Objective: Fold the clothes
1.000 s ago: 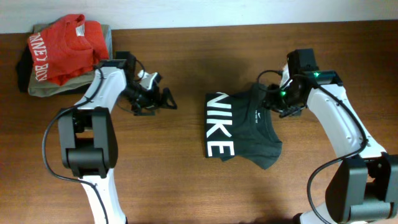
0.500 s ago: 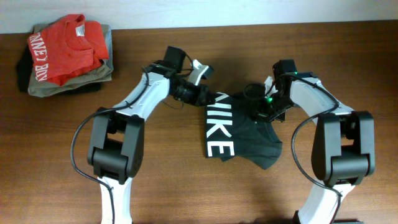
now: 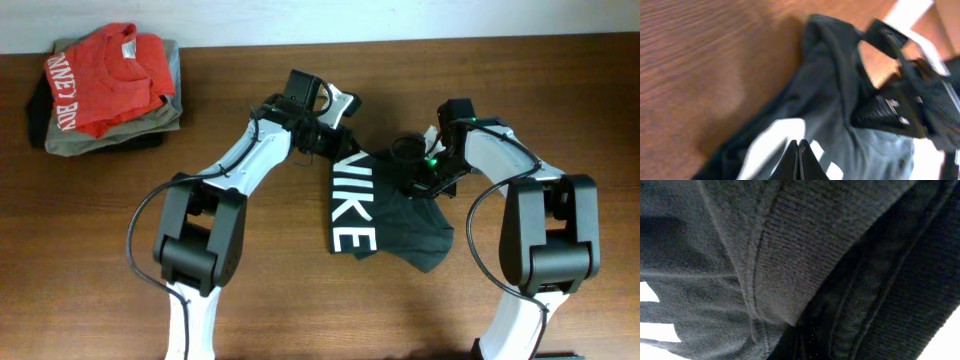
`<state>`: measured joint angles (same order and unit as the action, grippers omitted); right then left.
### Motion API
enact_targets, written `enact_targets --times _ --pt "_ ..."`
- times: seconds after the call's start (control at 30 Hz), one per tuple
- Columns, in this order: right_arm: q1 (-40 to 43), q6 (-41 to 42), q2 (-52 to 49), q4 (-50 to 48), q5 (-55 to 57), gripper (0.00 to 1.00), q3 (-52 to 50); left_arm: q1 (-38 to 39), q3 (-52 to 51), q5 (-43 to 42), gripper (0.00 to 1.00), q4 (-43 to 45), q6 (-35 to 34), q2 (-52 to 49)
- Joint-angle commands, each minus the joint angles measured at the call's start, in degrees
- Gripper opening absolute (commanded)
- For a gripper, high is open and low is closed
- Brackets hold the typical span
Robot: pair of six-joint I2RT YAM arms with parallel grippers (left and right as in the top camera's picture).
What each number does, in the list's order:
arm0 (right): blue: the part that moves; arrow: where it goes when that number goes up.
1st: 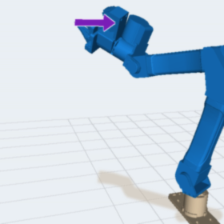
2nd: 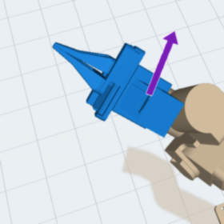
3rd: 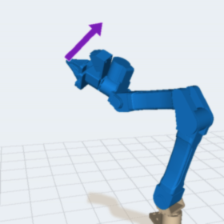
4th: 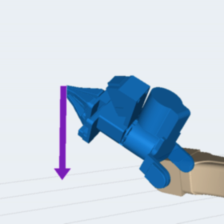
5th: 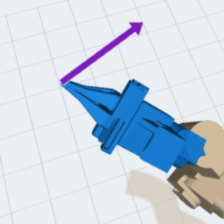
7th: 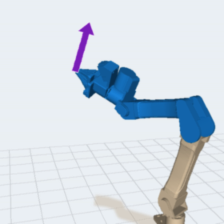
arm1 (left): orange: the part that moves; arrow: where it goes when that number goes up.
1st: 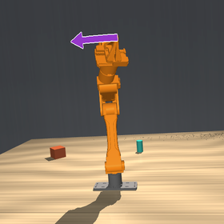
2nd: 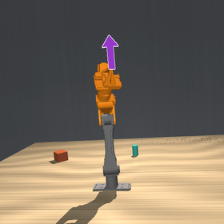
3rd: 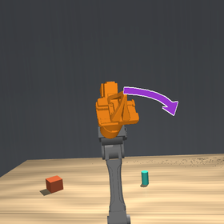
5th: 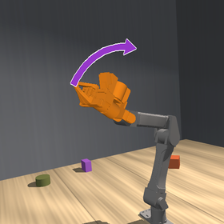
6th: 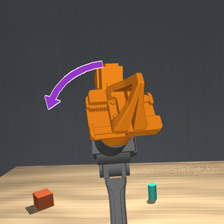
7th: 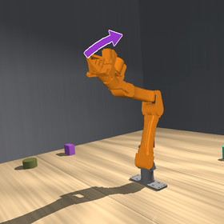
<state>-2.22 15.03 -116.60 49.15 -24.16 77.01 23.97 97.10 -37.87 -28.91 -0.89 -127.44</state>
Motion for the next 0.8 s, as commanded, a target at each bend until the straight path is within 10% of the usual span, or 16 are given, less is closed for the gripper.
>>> enact_targets --times 0.0,0.63,0.77 --pt "0.33 0.42 -2.23 -0.11 0.57 0.04 -1.11 -0.02 0.61 0.15 0.02 0.04 -3.02 -6.21" --pt "0.44 1.11 -1.64 0.46 1.73 0.04 0.02 -13.18 13.31 8.17 0.21 -10.82 -2.08 -0.72" --pt "0.44 1.9 2.12 8.92 7.76 0.08 9.51 -13.09 14.53 8.2 0.93 -26.45 -1.9 6.01"
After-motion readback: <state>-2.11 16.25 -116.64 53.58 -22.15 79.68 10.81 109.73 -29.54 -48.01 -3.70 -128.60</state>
